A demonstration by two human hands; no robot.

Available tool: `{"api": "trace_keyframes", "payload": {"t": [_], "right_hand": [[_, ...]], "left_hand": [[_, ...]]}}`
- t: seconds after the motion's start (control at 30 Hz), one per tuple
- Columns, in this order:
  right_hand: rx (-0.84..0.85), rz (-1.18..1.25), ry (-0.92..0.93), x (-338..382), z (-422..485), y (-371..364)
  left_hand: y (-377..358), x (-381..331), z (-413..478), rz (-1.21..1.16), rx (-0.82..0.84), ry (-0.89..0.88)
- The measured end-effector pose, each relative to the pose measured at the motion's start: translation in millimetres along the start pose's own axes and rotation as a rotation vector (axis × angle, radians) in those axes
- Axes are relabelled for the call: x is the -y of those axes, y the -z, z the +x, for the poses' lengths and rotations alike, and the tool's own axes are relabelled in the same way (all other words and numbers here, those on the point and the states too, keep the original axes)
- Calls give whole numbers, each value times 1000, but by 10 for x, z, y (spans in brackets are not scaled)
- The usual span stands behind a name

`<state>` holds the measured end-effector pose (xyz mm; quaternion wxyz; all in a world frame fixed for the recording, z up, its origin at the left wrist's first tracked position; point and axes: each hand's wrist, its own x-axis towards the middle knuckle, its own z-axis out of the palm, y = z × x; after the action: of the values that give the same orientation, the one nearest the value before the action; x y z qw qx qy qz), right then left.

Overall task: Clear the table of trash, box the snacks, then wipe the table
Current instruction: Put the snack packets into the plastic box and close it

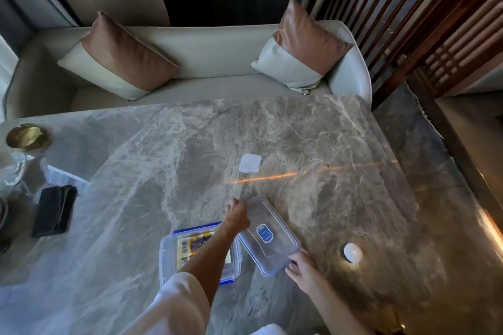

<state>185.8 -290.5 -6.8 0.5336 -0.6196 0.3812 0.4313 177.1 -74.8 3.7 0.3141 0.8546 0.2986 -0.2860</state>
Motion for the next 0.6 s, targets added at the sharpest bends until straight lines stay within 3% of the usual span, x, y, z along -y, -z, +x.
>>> {"api": "trace_keyframes", "payload": {"t": [0.2,0.37,0.47,0.6], "right_hand": [[-17,-78,102,262,124,-186],[-6,-79,371,749,35,-415],[106,-231,574,936,-29,-679],[169,-535,733,685,-181,-1102]], "left_hand": [[111,54,88,-199,-81,107],[441,162,9,-412,-293,100],[653,453,-176,-542,-444,132],[584,1092,-622,-604,-511,273]]}}
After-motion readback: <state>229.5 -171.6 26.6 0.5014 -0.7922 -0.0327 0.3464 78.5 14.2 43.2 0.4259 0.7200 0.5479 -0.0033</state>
